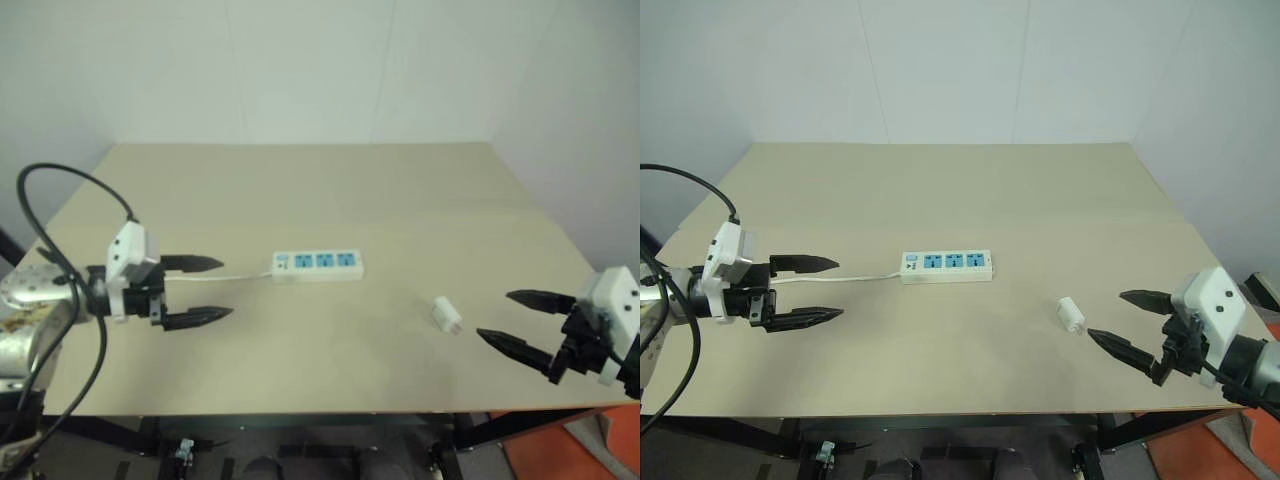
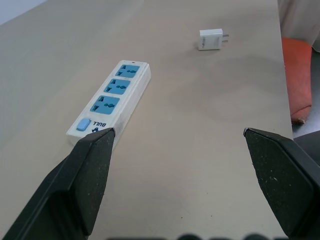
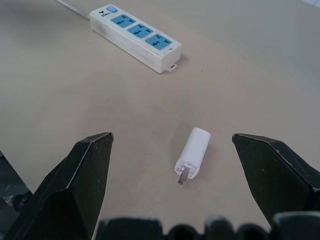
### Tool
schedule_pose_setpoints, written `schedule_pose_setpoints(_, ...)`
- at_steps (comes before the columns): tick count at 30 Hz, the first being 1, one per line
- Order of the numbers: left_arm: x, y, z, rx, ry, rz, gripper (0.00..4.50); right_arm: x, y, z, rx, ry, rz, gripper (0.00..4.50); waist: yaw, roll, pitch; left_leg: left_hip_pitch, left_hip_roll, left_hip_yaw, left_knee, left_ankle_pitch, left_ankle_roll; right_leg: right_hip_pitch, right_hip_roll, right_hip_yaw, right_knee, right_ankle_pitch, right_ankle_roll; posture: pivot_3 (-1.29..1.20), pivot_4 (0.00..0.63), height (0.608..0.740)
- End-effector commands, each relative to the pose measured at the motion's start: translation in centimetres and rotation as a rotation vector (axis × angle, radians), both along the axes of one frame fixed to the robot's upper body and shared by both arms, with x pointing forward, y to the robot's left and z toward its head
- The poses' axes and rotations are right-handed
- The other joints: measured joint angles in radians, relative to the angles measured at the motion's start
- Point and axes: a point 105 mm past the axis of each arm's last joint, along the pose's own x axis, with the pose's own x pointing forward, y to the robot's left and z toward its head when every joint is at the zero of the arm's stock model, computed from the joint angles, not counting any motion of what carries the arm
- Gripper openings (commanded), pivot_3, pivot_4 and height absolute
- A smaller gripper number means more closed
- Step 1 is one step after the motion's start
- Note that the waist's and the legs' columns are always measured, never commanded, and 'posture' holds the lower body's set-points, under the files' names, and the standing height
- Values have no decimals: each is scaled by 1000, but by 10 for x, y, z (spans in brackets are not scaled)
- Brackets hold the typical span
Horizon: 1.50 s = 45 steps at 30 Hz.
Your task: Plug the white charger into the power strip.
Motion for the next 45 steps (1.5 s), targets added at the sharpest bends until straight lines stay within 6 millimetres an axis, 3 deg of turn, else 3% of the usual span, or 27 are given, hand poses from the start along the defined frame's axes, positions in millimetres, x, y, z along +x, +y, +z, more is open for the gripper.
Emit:
schedule_pose_setpoints(1, 0, -4, 9, -4, -35, -19, 4488, -2, 2, 12, -15, -61, 9, 4500, 0, 0, 0, 0, 0, 0, 0, 0, 0, 0, 0, 0, 0, 0, 0, 0, 150, 740)
schedule_pose_setpoints(10, 7, -3, 5, 8, -45, 18, 4488, -3, 4, 12, -7, -62, 16, 4500, 0, 0, 0, 0, 0, 0, 0, 0, 0, 0, 0, 0, 0, 0, 0, 0, 150, 740)
schedule_pose_setpoints(16, 43, 12, -11, 123, -53, 244, 4488, -1, 9, 11, 7, -63, 36, 4500, 1, 0, 0, 1, 0, 0, 0, 0, 0, 1, 0, 0, 0, 0, 0, 0, 150, 740)
schedule_pose_setpoints(21, 70, 19, -26, 228, -65, 320, 4488, 3, 13, 13, 16, -74, 47, 4500, 2, 0, 0, 1, -1, 0, 0, 0, 0, 1, 0, 0, 0, 0, 0, 0, 150, 740)
schedule_pose_setpoints(29, 127, -1, -57, 349, -81, 338, 4488, 5, 25, 19, 37, -102, 88, 4500, 13, -1, 0, 0, -2, -1, 1, 0, 0, 1, 0, 0, 0, 4, -6, 0, 150, 740)
schedule_pose_setpoints(35, 141, -17, -85, 427, -28, 272, 4488, -1, 32, 18, 35, -96, 108, 4500, 16, -1, 0, -2, -2, -1, 2, 0, 0, 0, 0, 0, 1, 5, -6, 0, 150, 740)
schedule_pose_setpoints(39, 148, -19, -99, 464, -15, 307, 3657, -5, 34, 19, 34, -103, 111, 4500, 24, -1, -1, 0, -3, -2, 3, 0, 0, 3, -1, 0, 1, 5, -5, 0, 150, 740)
schedule_pose_setpoints(45, 146, -23, -114, 472, 27, 295, 1791, -9, 35, 22, 36, -106, 112, 4500, 24, -2, -3, 11, -3, -2, 3, 0, 0, 16, -1, 0, -1, 0, 3, 0, 150, 740)
